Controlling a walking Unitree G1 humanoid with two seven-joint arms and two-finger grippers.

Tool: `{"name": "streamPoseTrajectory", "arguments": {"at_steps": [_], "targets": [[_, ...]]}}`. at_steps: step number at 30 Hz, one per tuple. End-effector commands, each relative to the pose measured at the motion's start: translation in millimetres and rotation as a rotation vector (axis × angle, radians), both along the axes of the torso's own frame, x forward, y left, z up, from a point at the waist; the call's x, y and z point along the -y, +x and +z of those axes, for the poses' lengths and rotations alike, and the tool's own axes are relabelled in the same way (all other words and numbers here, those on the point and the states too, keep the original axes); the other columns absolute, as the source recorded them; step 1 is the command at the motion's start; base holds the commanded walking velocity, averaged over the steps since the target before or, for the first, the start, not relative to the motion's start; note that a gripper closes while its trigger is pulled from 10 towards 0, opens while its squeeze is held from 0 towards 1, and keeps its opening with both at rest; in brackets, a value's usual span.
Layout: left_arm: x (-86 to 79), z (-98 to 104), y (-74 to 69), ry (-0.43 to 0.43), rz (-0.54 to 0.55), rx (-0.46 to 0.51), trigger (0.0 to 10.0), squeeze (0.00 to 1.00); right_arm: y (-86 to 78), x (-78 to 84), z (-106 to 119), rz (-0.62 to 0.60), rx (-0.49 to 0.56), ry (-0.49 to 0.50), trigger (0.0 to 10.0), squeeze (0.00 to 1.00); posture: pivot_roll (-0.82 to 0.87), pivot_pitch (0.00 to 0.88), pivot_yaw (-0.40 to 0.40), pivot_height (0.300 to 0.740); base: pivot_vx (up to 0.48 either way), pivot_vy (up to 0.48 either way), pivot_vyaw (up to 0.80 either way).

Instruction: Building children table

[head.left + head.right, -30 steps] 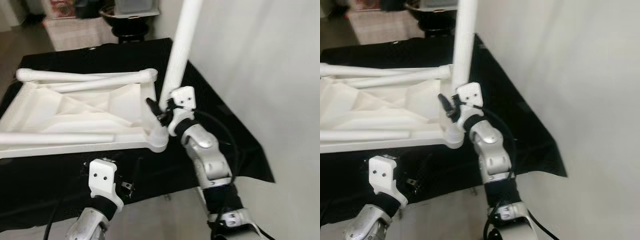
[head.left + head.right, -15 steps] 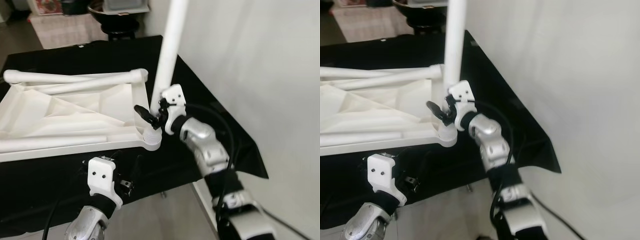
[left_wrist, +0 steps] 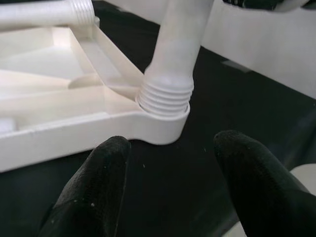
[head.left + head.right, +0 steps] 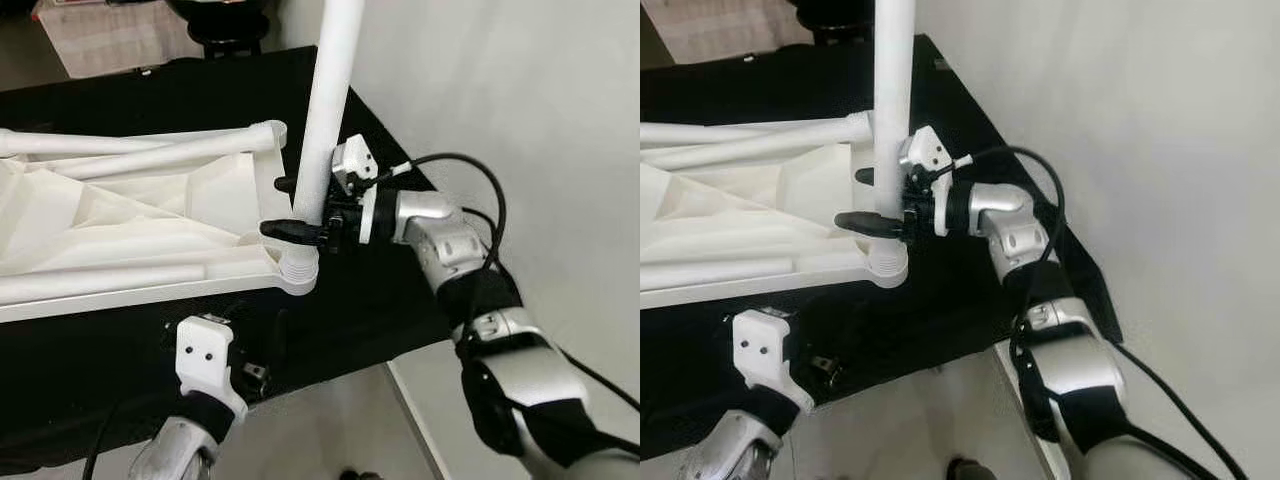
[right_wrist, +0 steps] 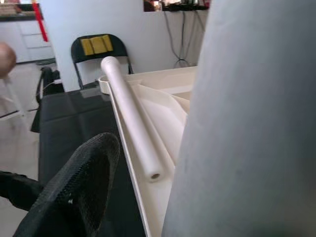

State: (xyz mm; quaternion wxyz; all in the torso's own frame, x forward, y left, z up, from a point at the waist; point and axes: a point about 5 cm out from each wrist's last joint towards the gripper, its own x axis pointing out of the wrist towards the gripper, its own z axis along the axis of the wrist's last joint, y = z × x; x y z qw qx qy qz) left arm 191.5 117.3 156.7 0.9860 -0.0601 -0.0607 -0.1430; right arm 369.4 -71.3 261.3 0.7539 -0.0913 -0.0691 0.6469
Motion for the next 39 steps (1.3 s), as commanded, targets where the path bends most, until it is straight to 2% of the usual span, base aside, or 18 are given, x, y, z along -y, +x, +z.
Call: {"name": "streamPoseTrajectory", "arguments": {"at_steps": [1, 4, 5, 13, 15, 16, 19, 21, 22, 23, 24, 25, 26, 31, 33, 34, 36, 39], "targets": [[2.8, 0.1, -7.6, -0.006, -0.003, -0.022, 10.0, 0.00, -0.1, -6.8, 13.0, 0.081, -0.010, 0.011, 4.2, 0.00, 0.03, 0.261, -0.059, 0.740, 0.000, 0.000, 0.00], [3.3, 0.3, -9.3, -0.007, -0.005, -0.026, 10.0, 0.00, 0.9, -6.1, 16.4, 0.089, -0.015, 0.018, 4.2, 0.00, 0.03, 0.261, -0.059, 0.740, 0.000, 0.000, 0.00], [3.9, 0.7, -11.7, -0.008, -0.008, -0.029, 10.0, 0.00, 1.4, -4.6, 18.9, 0.117, -0.024, 0.020, 0.0, 0.00, 0.03, 0.272, -0.058, 0.740, 0.000, 0.000, 0.00], [4.1, 2.3, -17.8, -0.011, -0.013, -0.043, 10.0, 0.00, 3.1, 0.4, 18.6, 0.167, -0.030, 0.005, 0.0, 0.00, 0.04, 0.297, -0.051, 0.740, 0.000, 0.000, 0.00], [4.2, 2.9, -18.9, -0.011, -0.014, -0.047, 10.0, 0.00, 5.4, 4.8, 13.9, 0.105, -0.001, -0.010, 0.0, 0.00, 0.04, 0.298, -0.051, 0.740, 0.000, 0.000, 0.00], [4.2, 3.1, -19.5, -0.011, -0.014, -0.049, 10.0, 0.00, 8.3, 8.3, 7.6, 0.022, 0.003, -0.035, 0.0, 0.00, 0.02, 0.305, -0.064, 0.740, 0.000, 0.000, 0.00], [4.1, 3.1, -19.9, -0.012, -0.014, -0.050, 10.0, 0.00, 10.2, 10.6, 3.3, -0.035, 0.006, -0.053, 0.0, 0.00, 0.02, 0.305, -0.067, 0.740, 0.000, 0.000, 0.00], [3.8, 3.4, -21.1, -0.011, -0.013, -0.052, 10.0, 0.00, 14.7, 13.3, -14.0, -0.243, -0.007, -0.091, 0.0, 0.00, 0.01, 0.305, -0.075, 0.740, 0.000, 0.000, 0.00], [3.8, 3.4, -21.1, -0.011, -0.013, -0.052, 10.0, 0.00, 14.7, 13.3, -14.0, -0.243, -0.007, -0.091, 0.0, 0.00, 0.01, 0.305, -0.075, 0.740, 0.000, 0.000, 0.00], [2.4, 4.5, -20.6, -0.012, -0.009, -0.050, 10.0, 0.00, 1.6, 0.6, -47.8, -0.450, -0.130, -0.062, 0.0, 0.00, 0.00, 0.318, -0.048, 0.740, 0.000, 0.000, 0.00], [1.3, 5.4, -20.4, -0.013, -0.007, -0.049, 10.0, 0.00, -12.7, -1.4, -68.6, -0.620, -0.222, -0.043, 0.0, 0.00, 0.00, 0.318, -0.048, 0.740, 0.000, 0.000, 0.00], [1.4, 5.7, -19.1, -0.010, -0.013, -0.048, 10.0, 0.00, -22.6, -6.0, -78.0, -0.755, -0.276, -0.010, 0.0, 0.00, -0.01, 0.314, -0.033, 0.740, 0.000, 0.000, 0.00], [1.5, 5.6, -17.9, -0.008, -0.019, -0.048, 10.0, 0.00, -27.5, -8.4, -81.9, -0.835, -0.303, 0.010, 0.0, 0.00, -0.01, 0.310, -0.031, 0.740, 0.000, 0.000, 0.00], [1.6, 5.0, -16.3, -0.005, -0.024, -0.050, 10.0, 0.00, -23.5, -14.6, -79.5, -0.853, -0.288, 0.030, 0.0, 0.00, -0.01, 0.301, -0.025, 0.740, 0.000, 0.000, 0.00], [-0.3, 3.0, -12.2, -0.002, -0.022, -0.050, 10.0, 0.00, -6.9, -33.5, -65.8, -0.842, -0.265, 0.075, 0.0, 0.00, -0.01, 0.269, -0.021, 0.740, 0.000, 0.000, 0.00], [-0.3, 3.0, -12.2, -0.002, -0.022, -0.050, 10.0, 0.00, -6.9, -33.5, -65.8, -0.842, -0.265, 0.075, 0.0, 0.00, -0.01, 0.269, -0.021, 0.740, 0.000, 0.000, 0.00], [-1.8, 2.2, -7.7, 0.000, -0.019, -0.043, 10.0, 0.00, 3.9, -44.0, -49.0, -0.824, -0.230, 0.117, 0.0, 0.00, -0.01, 0.252, -0.024, 0.740, 0.000, 0.000, 0.00], [-2.6, 2.3, -4.6, 0.002, -0.015, -0.038, 10.0, 0.00, -3.2, -45.9, -31.2, -0.797, -0.193, 0.166, 0.1, 0.00, -0.02, 0.245, -0.023, 0.740, 0.000, 0.000, 0.00]]}}
